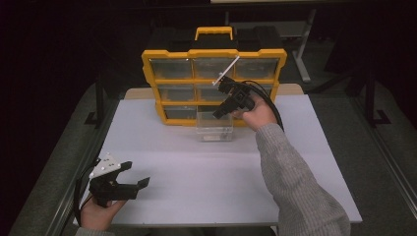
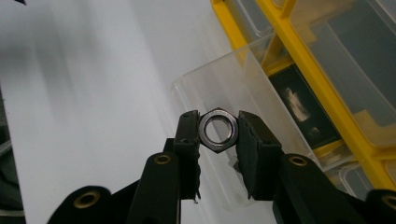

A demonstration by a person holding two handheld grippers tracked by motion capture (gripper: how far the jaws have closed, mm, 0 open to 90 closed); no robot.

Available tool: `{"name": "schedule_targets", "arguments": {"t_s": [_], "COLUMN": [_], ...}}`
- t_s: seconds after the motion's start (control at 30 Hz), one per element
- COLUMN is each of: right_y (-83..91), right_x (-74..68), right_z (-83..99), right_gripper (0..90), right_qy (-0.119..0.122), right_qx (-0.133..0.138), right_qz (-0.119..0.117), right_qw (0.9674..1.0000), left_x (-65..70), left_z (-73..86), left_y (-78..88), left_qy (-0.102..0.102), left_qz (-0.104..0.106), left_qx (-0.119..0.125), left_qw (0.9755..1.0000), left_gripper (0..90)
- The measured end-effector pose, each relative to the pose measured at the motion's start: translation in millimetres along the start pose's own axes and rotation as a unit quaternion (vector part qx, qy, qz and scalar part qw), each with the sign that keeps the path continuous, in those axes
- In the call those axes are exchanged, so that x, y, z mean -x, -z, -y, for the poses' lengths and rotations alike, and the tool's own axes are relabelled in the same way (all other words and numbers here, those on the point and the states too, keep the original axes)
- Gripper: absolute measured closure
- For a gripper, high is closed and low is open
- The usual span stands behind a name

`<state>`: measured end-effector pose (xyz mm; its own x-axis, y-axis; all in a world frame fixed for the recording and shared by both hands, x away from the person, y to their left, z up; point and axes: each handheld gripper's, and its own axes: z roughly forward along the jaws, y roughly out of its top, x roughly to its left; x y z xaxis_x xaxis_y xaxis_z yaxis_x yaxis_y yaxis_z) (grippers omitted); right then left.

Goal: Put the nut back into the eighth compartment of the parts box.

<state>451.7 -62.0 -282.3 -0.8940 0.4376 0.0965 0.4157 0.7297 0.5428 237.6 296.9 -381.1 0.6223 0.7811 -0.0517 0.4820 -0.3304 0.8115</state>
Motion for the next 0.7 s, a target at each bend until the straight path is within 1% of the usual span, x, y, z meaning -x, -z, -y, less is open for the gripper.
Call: {"name": "schedule_targets", "arguments": {"t_s": [0.17,0.23,0.27,0.43,0.5,0.53,0.7], "right_y": [-9.0,-13.8,-16.5,-25.5,-29.0,-30.8,-38.1], "right_x": [5.0,6.7,7.5,10.8,10.9,11.1,15.3], "right_z": [-1.2,-1.4,-1.4,-2.0,-2.5,-2.5,-0.2], "right_gripper": [69.2,69.2,69.1,69.2,69.2,69.2,69.1], "right_qy": [-0.008,-0.01,-0.012,-0.018,-0.019,-0.023,-0.029], "right_qx": [-0.005,-0.012,-0.016,-0.019,-0.025,-0.026,-0.026], "right_qz": [0.003,0.006,0.008,0.011,0.015,0.014,0.015], "right_qw": [0.9999,0.9999,0.9998,0.9996,0.9994,0.9993,0.9991], "left_x": [0.0,-0.3,-0.9,-0.9,-0.9,-1.0,-0.9], "left_z": [0.0,0.1,0.0,0.2,0.2,0.2,0.3], "left_y": [0.1,0.3,0.6,0.5,0.3,0.4,0.3], "left_qy": [-0.001,-0.001,-0.005,-0.004,-0.004,-0.005,-0.005], "left_qz": [0.0,0.0,0.0,-0.001,0.0,-0.001,0.0], "left_qx": [-0.002,-0.002,-0.004,-0.004,-0.004,-0.005,-0.005], "left_qw": [1.0,1.0,1.0,1.0,1.0,1.0,1.0], "left_gripper": [14.9,14.9,14.9,14.8,14.8,14.9,14.8]}}
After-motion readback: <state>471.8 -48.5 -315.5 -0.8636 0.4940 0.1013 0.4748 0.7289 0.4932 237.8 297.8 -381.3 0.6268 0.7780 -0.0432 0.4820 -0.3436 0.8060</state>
